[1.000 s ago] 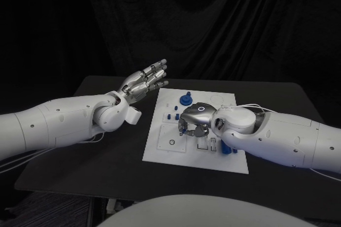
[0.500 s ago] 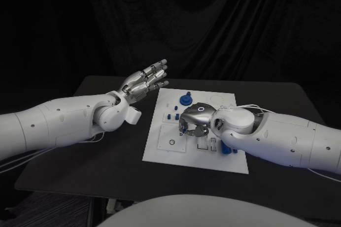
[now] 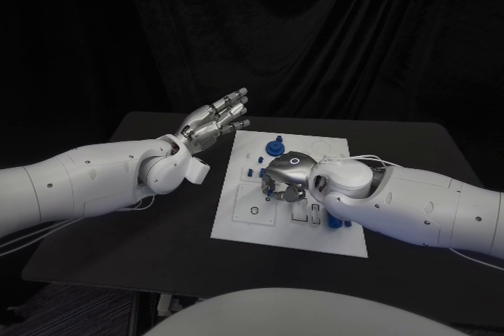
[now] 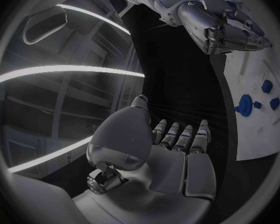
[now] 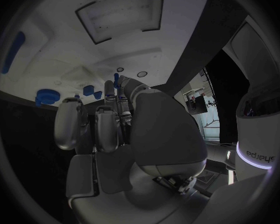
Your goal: Assemble the parts on the task board
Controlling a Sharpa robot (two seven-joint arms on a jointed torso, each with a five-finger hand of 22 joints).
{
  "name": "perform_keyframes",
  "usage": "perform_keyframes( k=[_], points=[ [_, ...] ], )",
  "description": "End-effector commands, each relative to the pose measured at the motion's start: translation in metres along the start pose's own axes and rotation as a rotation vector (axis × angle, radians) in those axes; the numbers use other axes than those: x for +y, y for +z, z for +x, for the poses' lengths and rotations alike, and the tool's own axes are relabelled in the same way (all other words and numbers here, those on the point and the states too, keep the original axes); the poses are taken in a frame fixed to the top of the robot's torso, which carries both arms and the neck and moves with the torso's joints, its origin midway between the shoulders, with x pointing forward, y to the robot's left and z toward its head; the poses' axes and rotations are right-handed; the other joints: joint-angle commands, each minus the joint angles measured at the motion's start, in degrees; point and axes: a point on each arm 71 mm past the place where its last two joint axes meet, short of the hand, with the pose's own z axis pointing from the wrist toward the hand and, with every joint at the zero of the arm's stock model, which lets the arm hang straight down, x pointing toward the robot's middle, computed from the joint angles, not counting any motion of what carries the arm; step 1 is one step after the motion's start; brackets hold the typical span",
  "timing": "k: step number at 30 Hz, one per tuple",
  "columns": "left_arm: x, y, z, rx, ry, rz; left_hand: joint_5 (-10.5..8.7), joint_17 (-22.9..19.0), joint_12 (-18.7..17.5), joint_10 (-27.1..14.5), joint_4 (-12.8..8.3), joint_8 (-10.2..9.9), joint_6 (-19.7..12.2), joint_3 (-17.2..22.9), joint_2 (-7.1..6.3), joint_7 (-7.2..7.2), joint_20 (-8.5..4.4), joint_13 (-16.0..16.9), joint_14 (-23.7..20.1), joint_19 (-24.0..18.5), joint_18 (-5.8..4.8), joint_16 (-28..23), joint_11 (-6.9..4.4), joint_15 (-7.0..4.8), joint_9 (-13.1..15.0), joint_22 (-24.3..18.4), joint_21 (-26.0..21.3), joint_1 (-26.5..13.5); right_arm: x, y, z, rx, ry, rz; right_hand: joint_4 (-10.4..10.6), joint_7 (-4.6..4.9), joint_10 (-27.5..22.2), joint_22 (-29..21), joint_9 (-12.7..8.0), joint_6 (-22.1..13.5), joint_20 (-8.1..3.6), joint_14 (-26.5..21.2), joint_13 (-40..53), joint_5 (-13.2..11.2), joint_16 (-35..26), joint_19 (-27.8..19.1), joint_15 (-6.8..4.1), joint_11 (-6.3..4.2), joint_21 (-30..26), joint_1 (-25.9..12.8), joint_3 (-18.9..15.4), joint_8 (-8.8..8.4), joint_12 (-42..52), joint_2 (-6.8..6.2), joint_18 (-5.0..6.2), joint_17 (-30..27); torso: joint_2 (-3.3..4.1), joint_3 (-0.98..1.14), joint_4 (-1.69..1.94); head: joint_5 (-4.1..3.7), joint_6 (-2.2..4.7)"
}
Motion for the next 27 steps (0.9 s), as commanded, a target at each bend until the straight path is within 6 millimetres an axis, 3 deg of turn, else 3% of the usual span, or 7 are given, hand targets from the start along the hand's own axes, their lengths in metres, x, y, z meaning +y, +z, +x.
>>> perform_keyframes(
  k=[1,27],
  points=[
    [0.0004,0.0004,0.0021,0.016,-0.013,0.007,0.38,0.0,0.1,-0.1,-0.1,0.3,-0.3,0.1,-0.03,0.27,-0.12,0.0,0.0,0.2,-0.53,0.1,0.32,0.44,0.0,-0.1,0.1,0.4,-0.0005,0.0006,-0.0001,-0.015,-0.008,0.011,-0.1,0.07,0.5,10.6,0.0,0.3,0.28,0.1,0.0,0.1,-0.3,0.0,0.40,0.01,-0.1,-0.4,-0.2,0.01,0.0,-0.07,0.67,0.0,0.00,0.04,-0.02,0.07,0.00],
    [0.0031,0.0010,0.0023,0.019,-0.016,0.001,0.39,0.0,0.1,-0.2,-0.1,0.4,-0.3,0.1,0.05,0.37,-0.11,0.0,-0.1,0.2,-0.55,0.1,0.40,0.46,0.0,0.0,0.1,0.4,0.0032,0.0014,0.0064,0.013,0.001,0.007,-0.2,-0.01,0.8,10.5,0.1,0.4,0.34,0.1,0.0,0.1,-0.4,-0.1,0.43,-0.10,-0.2,-0.5,-0.2,0.01,0.2,-0.07,0.69,-0.2,-0.02,0.00,-0.03,0.17,0.00]
  ],
)
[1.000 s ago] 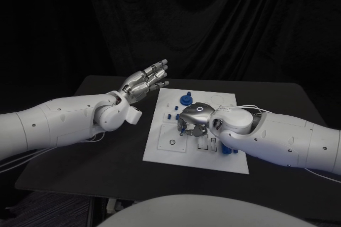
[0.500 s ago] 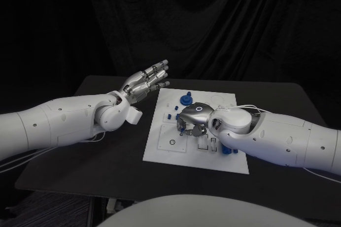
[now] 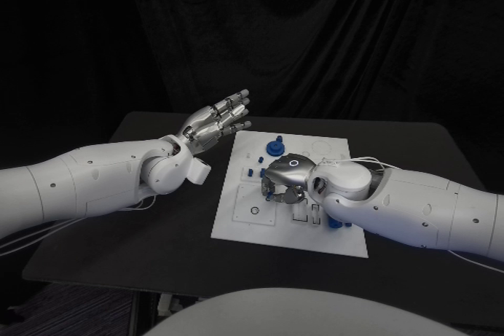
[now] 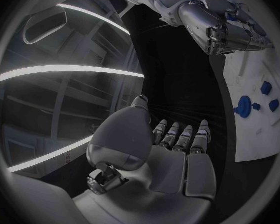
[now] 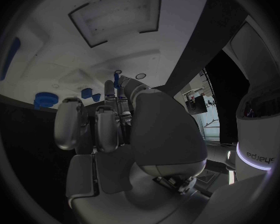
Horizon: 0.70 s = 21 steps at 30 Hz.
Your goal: Assemble the parts on the task board
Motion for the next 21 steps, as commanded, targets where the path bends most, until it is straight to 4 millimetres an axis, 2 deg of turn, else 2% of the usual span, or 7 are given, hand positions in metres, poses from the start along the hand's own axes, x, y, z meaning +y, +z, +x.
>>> perform_keyframes(
  k=[1,21],
  points=[
    [0.0005,0.0000,0.0016,0.014,-0.012,0.009,0.39,0.0,0.1,-0.2,-0.1,0.4,-0.1,0.1,0.05,0.17,-0.11,0.0,-0.1,0.2,-0.55,0.1,0.40,0.46,0.0,-0.1,0.1,0.4,0.0006,0.0001,0.0019,0.005,-0.005,0.011,-0.2,0.00,0.4,10.6,0.1,0.4,0.34,0.1,0.1,0.1,-0.2,-0.1,0.43,-0.10,-0.2,-0.5,-0.2,0.15,0.2,-0.07,0.69,-0.1,-0.03,-0.03,0.00,0.02,0.00],
    [0.0015,-0.0006,0.0012,0.014,-0.013,0.005,0.39,0.0,0.0,-0.2,-0.1,0.4,-0.1,0.2,0.09,0.20,-0.09,0.0,-0.1,0.1,-0.57,0.1,0.43,0.48,0.0,-0.1,0.1,0.4,0.0025,0.0007,0.0059,0.025,-0.001,0.011,-0.3,-0.03,0.5,10.6,0.1,0.5,0.36,0.0,0.1,0.2,-0.3,-0.1,0.44,-0.14,-0.2,-0.4,-0.2,0.13,0.2,-0.07,0.69,-0.2,0.01,0.01,0.00,0.01,0.00]
  ],
)
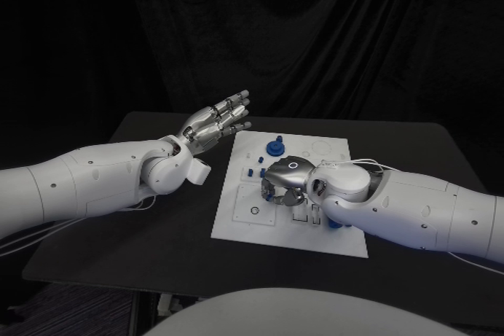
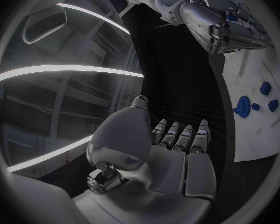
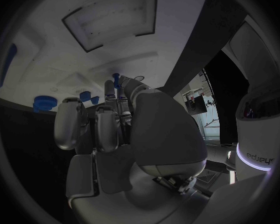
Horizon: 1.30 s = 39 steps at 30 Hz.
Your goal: Assemble the parts on the task board
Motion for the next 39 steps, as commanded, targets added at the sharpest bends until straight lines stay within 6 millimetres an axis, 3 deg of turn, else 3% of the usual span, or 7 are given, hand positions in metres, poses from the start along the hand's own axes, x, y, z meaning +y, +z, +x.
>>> perform_keyframes(
  k=[1,11,13,16,17,30,39],
  points=[
    [0.000,0.000,0.001,0.013,-0.011,0.008,0.39,0.0,0.0,0.0,-0.1,0.4,-0.1,0.2,0.15,0.24,-0.08,0.0,-0.1,0.1,-0.59,0.1,0.27,0.51,0.0,-0.1,0.1,0.4,0.000,0.000,0.002,0.011,-0.006,0.013,-0.3,-0.02,0.3,10.5,0.1,0.5,0.37,0.0,0.1,0.2,-0.3,-0.2,0.44,0.06,-0.4,-0.4,-0.2,0.13,0.2,-0.07,0.73,-0.1,0.01,0.02,0.01,0.00,0.00],
    [0.000,-0.001,0.001,0.012,-0.011,0.006,0.39,0.0,0.0,0.0,-0.1,0.4,-0.1,0.2,0.15,0.24,-0.08,0.0,-0.1,0.1,-0.59,0.1,0.27,0.51,0.0,-0.1,0.1,0.4,0.001,0.001,0.004,0.032,-0.006,0.018,0.3,0.10,-2.1,10.1,-0.6,-2.4,0.36,-0.8,-0.3,0.2,-1.1,-1.2,0.30,0.49,-2.0,-1.7,-0.3,-1.96,-1.1,-0.68,1.09,-1.4,0.02,0.02,0.00,0.05,0.00],
    [0.000,-0.001,0.001,0.011,-0.011,0.006,0.39,0.0,0.0,0.0,-0.1,0.4,-0.1,0.2,0.15,0.24,-0.08,0.0,-0.1,0.1,-0.59,0.1,0.27,0.51,0.0,-0.1,0.1,0.4,0.001,0.002,0.005,0.047,-0.006,0.023,1.4,-1.12,-5.2,9.5,-1.6,-6.1,0.58,-1.9,-0.6,0.2,-2.2,-2.6,0.65,0.98,-4.1,-3.3,-0.4,-4.34,-2.3,-1.57,1.47,-2.9,0.03,0.02,-0.02,0.08,0.00],
    [0.001,-0.001,0.000,0.010,-0.011,0.006,0.39,0.0,0.0,0.0,-0.1,0.4,-0.1,0.2,0.15,0.24,-0.08,0.0,-0.1,0.1,-0.59,0.1,0.27,0.51,0.0,-0.1,0.1,0.4,0.000,0.002,0.006,0.060,-0.006,0.028,2.3,-1.89,-8.0,9.0,-2.5,-8.9,0.87,-2.8,-0.7,0.2,-3.0,-3.8,1.09,1.42,-5.9,-4.6,-0.7,-5.29,-3.0,-2.42,1.81,-4.1,0.01,0.00,0.01,0.10,0.00],
    [0.001,-0.001,0.000,0.010,-0.011,0.006,0.39,0.0,0.0,0.0,-0.1,0.4,-0.1,0.2,0.15,0.24,-0.08,0.0,-0.1,0.1,-0.59,0.1,0.27,0.51,0.0,-0.1,0.1,0.4,0.000,0.002,0.006,0.064,-0.006,0.029,3.0,-4.51,-10.7,8.5,-3.5,-12.6,1.15,-3.9,-0.5,-8.2,-3.8,-5.0,1.35,1.50,-7.7,-5.6,-2.1,-5.23,-3.5,-2.58,2.12,-5.2,0.01,0.01,0.01,0.12,0.00],
    [0.001,-0.002,0.000,0.010,-0.011,0.003,0.38,0.0,0.0,-0.1,-0.1,0.4,-0.1,0.2,0.26,0.27,-0.08,0.0,-0.1,0.2,-0.63,0.1,0.31,0.56,0.0,-0.1,0.1,0.4,-0.003,0.000,0.005,0.044,-0.006,0.037,4.4,-5.83,-16.8,7.8,-4.8,-15.6,1.77,-5.7,1.9,-10.3,-4.8,-6.9,1.76,1.91,-11.3,-5.9,-6.8,-5.02,-1.2,-2.28,2.71,-7.1,0.01,0.02,0.02,0.14,0.00],
    [0.002,-0.004,-0.002,0.005,-0.011,-0.001,0.40,0.0,0.0,-0.1,-0.1,0.4,-0.1,0.2,0.31,0.29,-0.08,0.0,-0.1,0.2,-0.64,0.1,0.32,0.59,0.0,-0.1,0.1,0.4,-0.011,-0.012,0.000,-0.059,-0.003,0.038,4.7,-4.91,-16.8,8.0,-4.9,-14.3,1.78,-5.4,3.5,-9.0,-4.4,-6.4,1.70,1.79,-11.0,-4.6,-7.2,-4.44,1.6,-1.26,2.62,-6.7,0.00,0.02,0.03,-0.07,0.00]
  ],
)
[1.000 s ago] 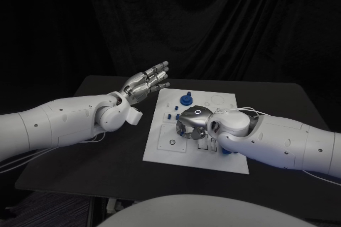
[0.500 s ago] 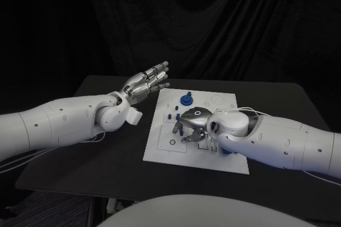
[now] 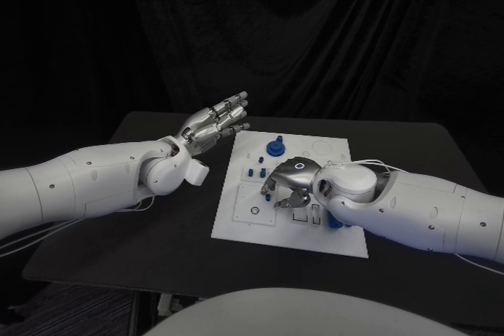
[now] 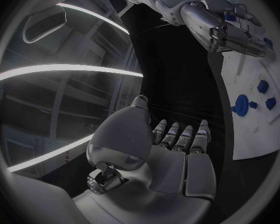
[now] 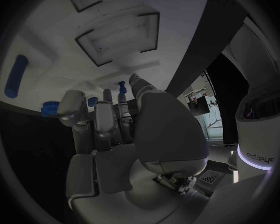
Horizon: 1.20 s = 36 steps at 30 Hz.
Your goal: Assemble the parts on the task board
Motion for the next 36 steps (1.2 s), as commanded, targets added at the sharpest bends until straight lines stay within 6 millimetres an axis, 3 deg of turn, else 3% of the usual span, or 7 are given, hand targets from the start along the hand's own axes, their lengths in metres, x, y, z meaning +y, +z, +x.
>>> perform_keyframes(
  k=[1,4,10,13,22,30,36],
  points=[
    [0.0003,-0.0007,0.0009,0.011,-0.010,0.008,0.36,0.0,0.0,-0.1,-0.1,0.4,-0.1,0.2,0.32,0.29,-0.07,0.0,0.1,0.2,-0.65,0.1,0.33,0.40,0.0,0.0,0.1,0.4,-0.0007,-0.0035,-0.0057,-0.090,-0.005,0.003,0.0,1.03,0.6,8.1,-0.1,0.8,-0.10,0.2,0.8,0.8,0.6,0.7,-0.08,-0.27,0.8,0.9,-0.2,0.42,1.7,0.55,0.72,0.7,-0.01,0.02,-0.01,-0.24,0.00],
    [0.0006,-0.0005,0.0012,0.012,-0.011,0.007,0.36,0.0,0.0,-0.1,-0.1,0.4,-0.1,0.2,0.32,0.29,-0.07,0.0,0.1,0.2,-0.65,0.1,0.33,0.40,0.0,0.0,0.1,0.4,-0.0010,-0.0051,-0.0060,-0.096,0.003,-0.002,-0.1,2.42,1.7,8.4,-0.1,1.5,-0.38,0.8,1.4,1.3,1.0,1.5,-0.39,-0.74,1.8,1.4,0.0,0.59,3.2,0.94,0.56,1.2,-0.04,0.03,0.00,-0.38,0.00],
    [0.0014,0.0005,0.0026,0.017,-0.014,0.006,0.43,0.0,-0.1,-0.1,-0.1,0.4,-0.2,0.2,0.38,0.31,-0.07,0.0,0.1,0.2,-0.66,0.1,0.35,0.44,0.0,0.0,0.1,0.4,-0.0003,-0.0055,-0.0047,-0.080,0.024,-0.008,-0.1,3.31,2.5,8.5,-0.2,1.6,-0.58,1.0,1.6,1.6,1.1,1.8,-0.59,-0.94,2.0,1.8,0.2,0.46,4.0,1.06,0.51,1.4,-0.20,-0.03,-0.15,-0.08,0.00],
    [0.0018,0.0003,0.0025,0.017,-0.015,0.005,0.54,0.0,-0.1,-0.1,-0.2,0.4,-0.1,0.3,0.43,0.35,-0.07,0.0,0.1,0.2,-0.68,0.1,0.39,0.50,0.0,0.0,0.2,0.5,-0.0009,-0.0050,-0.0041,-0.073,0.027,-0.005,0.0,4.85,3.3,8.5,-0.5,1.6,-0.73,1.0,1.8,1.8,1.1,1.8,-0.68,-0.97,1.9,1.8,0.2,0.23,4.9,1.04,0.50,1.2,-0.26,-0.07,-0.24,0.01,0.00],
    [0.0027,-0.0002,0.0022,0.017,-0.016,0.002,0.77,0.0,-0.1,-0.2,-0.2,0.4,-0.2,0.3,0.50,0.41,-0.06,0.0,0.1,0.3,-0.73,0.1,0.45,0.57,0.0,0.0,0.2,0.6,-0.0024,-0.0037,-0.0025,-0.050,0.029,0.005,0.3,5.05,3.8,8.5,-0.5,2.8,-0.70,1.0,2.2,1.8,1.0,1.9,-0.58,-0.77,1.8,1.8,0.3,0.69,5.9,1.16,0.48,1.1,-0.16,0.00,-0.16,0.01,0.00],
    [0.0032,0.0001,0.0033,0.022,-0.019,0.000,1.08,0.0,-0.1,-0.2,-0.4,0.4,-0.1,0.4,0.56,0.55,-0.06,0.0,0.1,0.3,-0.78,0.1,0.49,0.61,0.0,0.0,0.2,0.8,-0.0022,-0.0023,-0.0002,-0.017,0.029,0.009,0.5,6.47,4.0,8.4,-0.6,4.1,-0.72,1.0,2.6,2.0,1.0,1.8,-0.59,-0.75,1.6,1.7,0.5,1.00,6.9,1.19,0.50,0.9,-0.15,0.01,-0.11,0.03,0.00],
    [0.0033,-0.0003,0.0028,0.021,-0.019,-0.001,1.12,0.0,-0.1,-0.2,-0.4,0.4,-0.2,0.4,0.56,0.57,-0.06,0.0,0.1,0.3,-0.78,0.1,0.50,0.61,0.0,0.0,0.2,0.9,-0.0013,-0.0013,0.0011,0.002,0.029,0.008,0.5,6.54,4.3,8.4,-0.6,5.0,-0.69,0.9,2.9,2.0,0.9,1.8,-0.53,-0.69,1.5,1.7,0.6,1.24,7.6,1.21,0.51,0.8,-0.13,-0.03,-0.17,0.14,0.00]
  ],
)
